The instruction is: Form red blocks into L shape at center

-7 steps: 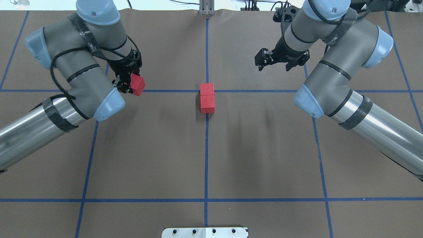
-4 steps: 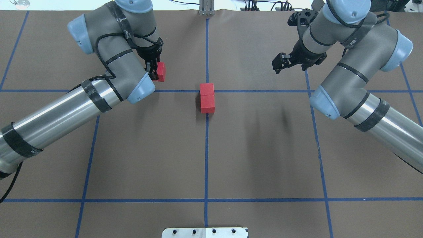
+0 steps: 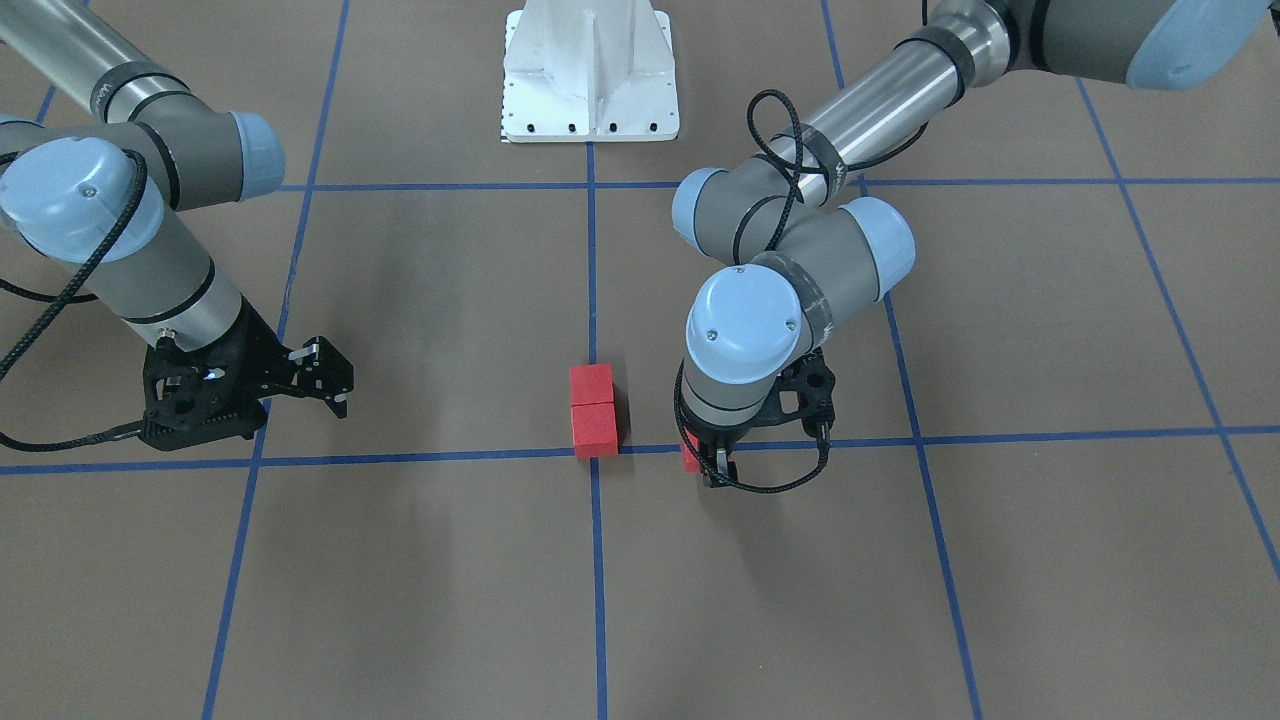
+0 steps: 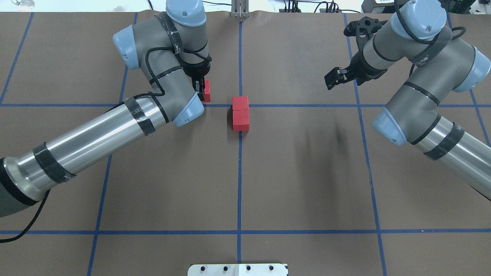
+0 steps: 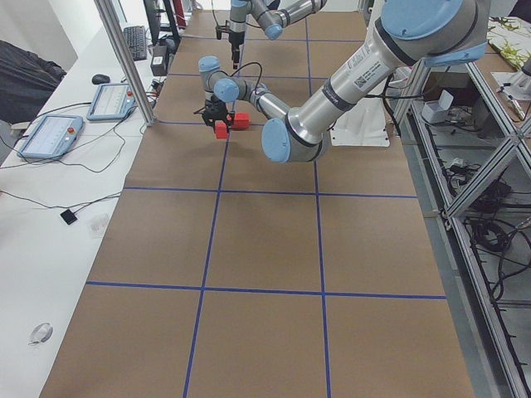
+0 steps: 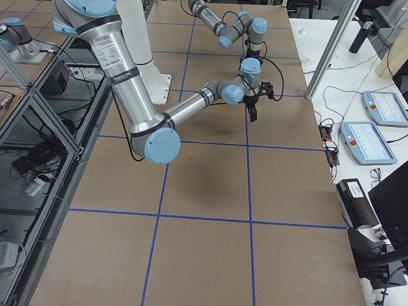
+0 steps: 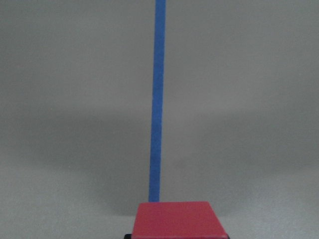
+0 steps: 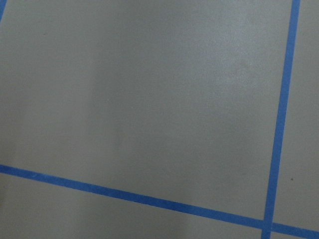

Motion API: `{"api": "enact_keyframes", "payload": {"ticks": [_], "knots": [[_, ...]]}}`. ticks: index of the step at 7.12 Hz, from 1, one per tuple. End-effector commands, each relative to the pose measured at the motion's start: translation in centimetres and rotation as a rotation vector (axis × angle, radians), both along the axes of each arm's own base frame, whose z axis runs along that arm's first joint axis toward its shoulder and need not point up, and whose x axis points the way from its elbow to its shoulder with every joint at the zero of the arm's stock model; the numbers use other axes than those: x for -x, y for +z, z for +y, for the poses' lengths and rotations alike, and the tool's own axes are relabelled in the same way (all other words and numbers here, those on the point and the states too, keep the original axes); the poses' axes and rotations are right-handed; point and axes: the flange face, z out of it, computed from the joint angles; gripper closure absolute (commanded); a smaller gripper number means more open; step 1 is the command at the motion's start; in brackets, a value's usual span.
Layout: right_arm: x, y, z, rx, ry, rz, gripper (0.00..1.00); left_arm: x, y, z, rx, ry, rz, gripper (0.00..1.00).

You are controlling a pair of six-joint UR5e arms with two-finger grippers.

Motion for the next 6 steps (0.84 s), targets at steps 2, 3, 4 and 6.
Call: {"api": "enact_keyframes", "payload": {"ticks": [2, 3, 4, 6], "knots": [[-0.2, 0.4, 0.1, 0.002, 0.007, -0.007, 0.01, -2.6, -2.7, -0.1, 0.004, 0.004, 0.006, 1.00], [-0.2, 0.6, 0.1, 0.004, 0.007, -0.005, 0.01, -3.1, -3.0, 0.1, 0.005, -0.004, 0.012, 1.00], [-0.2, 0.7, 0.1, 0.005, 0.007, -0.004, 0.01, -4.3, -2.7, 0.7, -0.014, -0.001, 0.014, 1.00], [-0.2, 0.7, 0.1, 0.009, 0.010, -0.005, 0.01, -4.8, -2.6, 1.0, -0.014, -0.012, 0.006, 1.00]]}}
